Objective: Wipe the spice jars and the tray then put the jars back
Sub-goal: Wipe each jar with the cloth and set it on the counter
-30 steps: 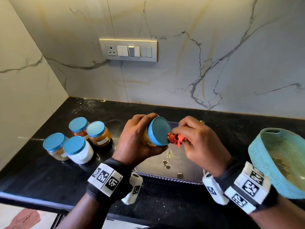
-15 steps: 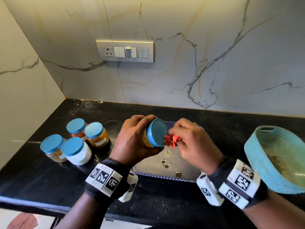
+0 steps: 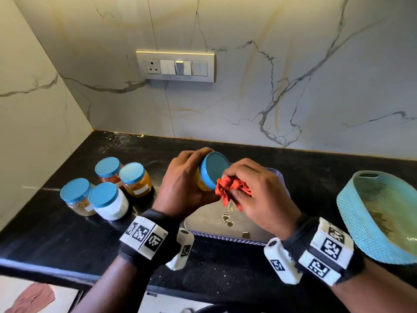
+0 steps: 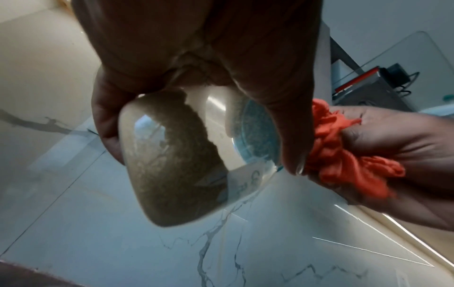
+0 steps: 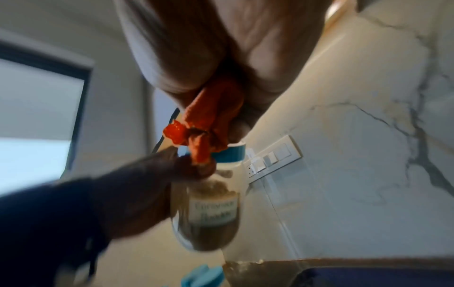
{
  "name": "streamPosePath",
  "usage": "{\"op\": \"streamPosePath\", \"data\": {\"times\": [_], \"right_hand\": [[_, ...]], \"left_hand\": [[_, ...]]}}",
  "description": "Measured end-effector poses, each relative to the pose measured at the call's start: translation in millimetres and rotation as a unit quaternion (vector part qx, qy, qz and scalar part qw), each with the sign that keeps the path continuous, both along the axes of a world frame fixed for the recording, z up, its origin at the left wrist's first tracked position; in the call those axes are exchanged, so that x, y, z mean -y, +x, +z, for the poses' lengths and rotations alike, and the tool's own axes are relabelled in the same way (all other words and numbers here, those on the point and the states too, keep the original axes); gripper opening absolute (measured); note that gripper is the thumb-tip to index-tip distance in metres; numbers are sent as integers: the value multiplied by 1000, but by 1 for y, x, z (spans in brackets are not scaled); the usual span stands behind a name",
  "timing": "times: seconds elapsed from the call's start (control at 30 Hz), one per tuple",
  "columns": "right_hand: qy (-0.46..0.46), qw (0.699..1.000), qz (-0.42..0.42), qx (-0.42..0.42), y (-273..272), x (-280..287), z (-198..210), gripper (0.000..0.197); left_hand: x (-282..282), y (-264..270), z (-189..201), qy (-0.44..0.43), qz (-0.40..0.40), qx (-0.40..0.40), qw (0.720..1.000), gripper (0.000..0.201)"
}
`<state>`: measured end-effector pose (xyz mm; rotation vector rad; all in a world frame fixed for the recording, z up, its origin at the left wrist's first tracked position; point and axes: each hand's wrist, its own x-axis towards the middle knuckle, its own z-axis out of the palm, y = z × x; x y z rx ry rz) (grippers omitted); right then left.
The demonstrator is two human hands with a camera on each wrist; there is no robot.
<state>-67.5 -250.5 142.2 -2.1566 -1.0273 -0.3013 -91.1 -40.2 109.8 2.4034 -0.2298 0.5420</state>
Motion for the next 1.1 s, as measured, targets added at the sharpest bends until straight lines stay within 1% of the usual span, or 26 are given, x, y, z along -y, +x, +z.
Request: {"op": "streamPosePath", "data": {"times": [0.07, 0.1, 0.2, 0.23, 0.3, 0.37, 0.4, 0.43, 0.5, 0.57, 0.6, 0.7, 0.73, 0.8, 0.87, 0.9, 0.97, 1.03, 1.07, 1.1], "right_hand": [[26, 999, 6, -33, 11, -3, 2, 26], [41, 999, -5, -36, 18, -6, 3, 25], [64, 996, -68, -8, 33, -14, 8, 23], [66, 995, -70, -2, 30, -17, 11, 23], [58, 998, -27, 5, 16, -20, 17, 22], [32, 999, 22, 12, 3, -15, 19, 21], [20, 999, 28, 13, 5, -10, 17, 21], [16, 1000, 13, 14, 13, -7, 15, 22], [30, 998, -52, 15, 32, -2, 13, 21], [38, 995, -87, 22, 36, -5, 14, 20], [41, 996, -77, 26, 30, -8, 15, 20], [24, 999, 1, 29, 4, -11, 16, 22], [22, 999, 4, 31, 6, -9, 17, 22], [39, 998, -39, 22, 24, -4, 16, 21], [27, 997, -70, 28, 32, -4, 18, 19], [12, 997, -63, 43, 27, -6, 20, 19], [-19, 997, -10, 76, 8, -9, 22, 21], [-42, 995, 30, 86, -1, -4, 20, 24], [-45, 995, 26, 84, 6, 0, 18, 23], [-37, 996, 4, 77, 18, 4, 15, 21]], "left_hand": [[2, 1, 0, -2, -1, -5, 1000, 90], [3, 1, 1, 4, -7, -4, 1000, 90], [12, 0, 2, 16, -19, -2, 1000, 90], [14, 1, 3, 11, -20, -1, 1000, 91], [14, 2, 6, -6, -18, 10, 1000, 89], [11, 0, 6, -14, -16, 25, 999, 88], [10, -1, 6, -13, -21, 26, 999, 88], [11, -2, 6, -9, -29, 23, 999, 87], [15, -2, 3, 1, -46, 14, 999, 88], [17, 0, 4, 7, -51, 10, 999, 91], [17, 1, 5, 8, -51, 9, 999, 90], [15, -1, 8, 11, -48, 13, 999, 88], [15, -2, 9, 13, -49, 7, 999, 89], [18, -2, 9, 19, -49, -3, 999, 90], [21, -1, 8, 22, -49, -7, 999, 91], [21, 0, 9, 18, -49, -7, 999, 91], [18, 0, 10, 12, -52, -8, 999, 89], [14, -2, 9, 8, -50, -4, 999, 88], [13, -3, 9, 5, -49, -2, 999, 88], [13, -4, 10, 0, -49, -6, 999, 89]]}}
